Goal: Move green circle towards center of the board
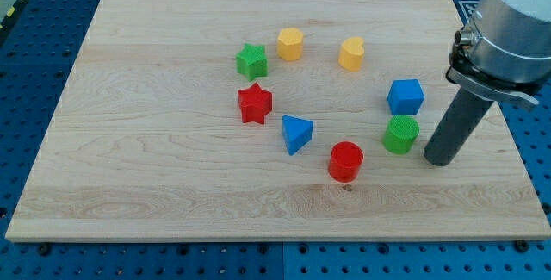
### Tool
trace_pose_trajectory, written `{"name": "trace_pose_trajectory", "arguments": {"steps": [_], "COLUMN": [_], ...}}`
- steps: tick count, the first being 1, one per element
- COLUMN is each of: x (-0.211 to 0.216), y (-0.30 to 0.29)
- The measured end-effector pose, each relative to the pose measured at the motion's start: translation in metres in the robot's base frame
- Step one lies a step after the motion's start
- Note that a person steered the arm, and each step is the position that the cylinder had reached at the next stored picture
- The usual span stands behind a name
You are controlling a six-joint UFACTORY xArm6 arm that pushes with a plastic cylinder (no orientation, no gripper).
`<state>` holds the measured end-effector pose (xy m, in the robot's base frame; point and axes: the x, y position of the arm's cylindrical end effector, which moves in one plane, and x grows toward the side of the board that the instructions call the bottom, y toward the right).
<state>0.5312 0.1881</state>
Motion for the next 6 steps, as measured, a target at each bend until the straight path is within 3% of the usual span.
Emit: {"name": "trace_pose_trajectory", "arguments": {"steps": [6], "x": [-0.039], "y": [-0.066]}}
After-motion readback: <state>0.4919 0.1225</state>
